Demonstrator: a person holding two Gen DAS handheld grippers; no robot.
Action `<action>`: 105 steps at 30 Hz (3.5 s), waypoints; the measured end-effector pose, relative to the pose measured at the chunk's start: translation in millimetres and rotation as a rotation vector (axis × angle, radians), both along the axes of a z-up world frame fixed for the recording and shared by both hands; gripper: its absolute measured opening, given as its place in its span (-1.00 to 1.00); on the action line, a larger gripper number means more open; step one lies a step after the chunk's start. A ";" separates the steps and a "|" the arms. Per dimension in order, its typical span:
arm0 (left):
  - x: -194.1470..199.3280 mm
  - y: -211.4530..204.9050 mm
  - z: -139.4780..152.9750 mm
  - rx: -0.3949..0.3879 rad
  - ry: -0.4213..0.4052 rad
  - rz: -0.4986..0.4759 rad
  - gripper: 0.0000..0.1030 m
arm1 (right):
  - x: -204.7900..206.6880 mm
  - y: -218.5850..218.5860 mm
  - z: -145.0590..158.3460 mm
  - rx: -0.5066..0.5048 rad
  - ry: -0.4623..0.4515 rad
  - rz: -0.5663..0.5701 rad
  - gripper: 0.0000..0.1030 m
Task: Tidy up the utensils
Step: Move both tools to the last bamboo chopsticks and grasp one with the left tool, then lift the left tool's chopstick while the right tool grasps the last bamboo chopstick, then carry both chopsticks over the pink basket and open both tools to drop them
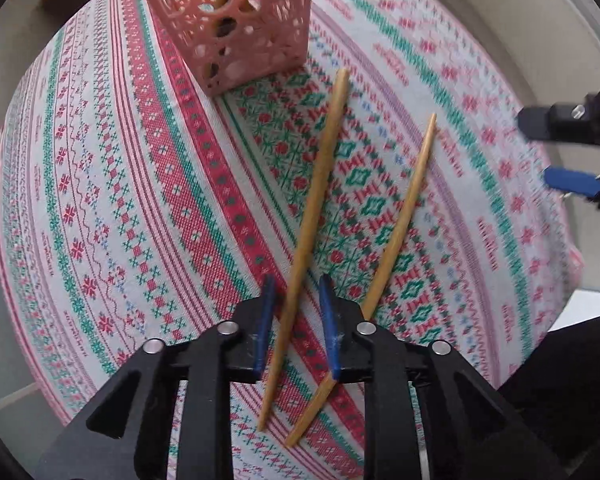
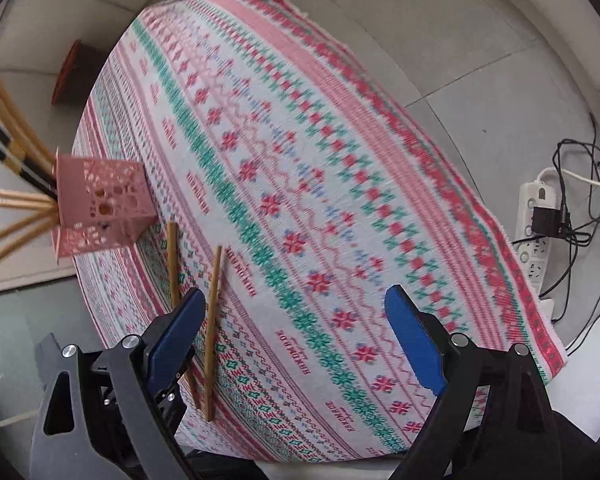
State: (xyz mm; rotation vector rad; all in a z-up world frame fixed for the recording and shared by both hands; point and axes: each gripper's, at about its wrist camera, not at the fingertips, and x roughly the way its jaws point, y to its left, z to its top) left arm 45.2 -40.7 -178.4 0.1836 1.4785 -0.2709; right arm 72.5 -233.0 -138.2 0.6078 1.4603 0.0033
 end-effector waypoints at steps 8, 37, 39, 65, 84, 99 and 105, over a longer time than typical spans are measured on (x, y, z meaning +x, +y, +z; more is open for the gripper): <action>48.2 -23.6 14.1 -0.062 -0.189 0.056 -0.32 | -2.1 7.4 -1.6 -0.007 -0.025 -0.116 0.72; -33.9 90.3 111.2 -0.203 -0.473 0.207 -0.88 | 17.6 130.3 -17.6 -0.191 -0.058 0.221 -0.86; -37.0 91.0 118.0 -0.210 -0.498 0.203 -0.88 | 13.5 130.4 -15.5 -0.138 -0.054 0.222 -0.87; -60.4 136.3 238.3 -0.287 -0.802 0.264 -0.88 | -92.3 118.8 207.0 0.064 -0.608 0.433 -0.87; 3.5 96.3 262.3 -0.302 -0.852 0.221 -0.86 | -41.1 89.5 323.0 -0.034 -0.995 0.197 -0.87; -2.0 130.2 258.1 -0.326 -0.907 0.368 0.23 | 18.0 117.5 269.1 -0.130 -0.893 0.193 -0.87; -2.0 141.6 258.3 -0.314 -0.899 0.415 0.29 | 21.0 131.1 251.2 -0.167 -0.859 0.203 -0.03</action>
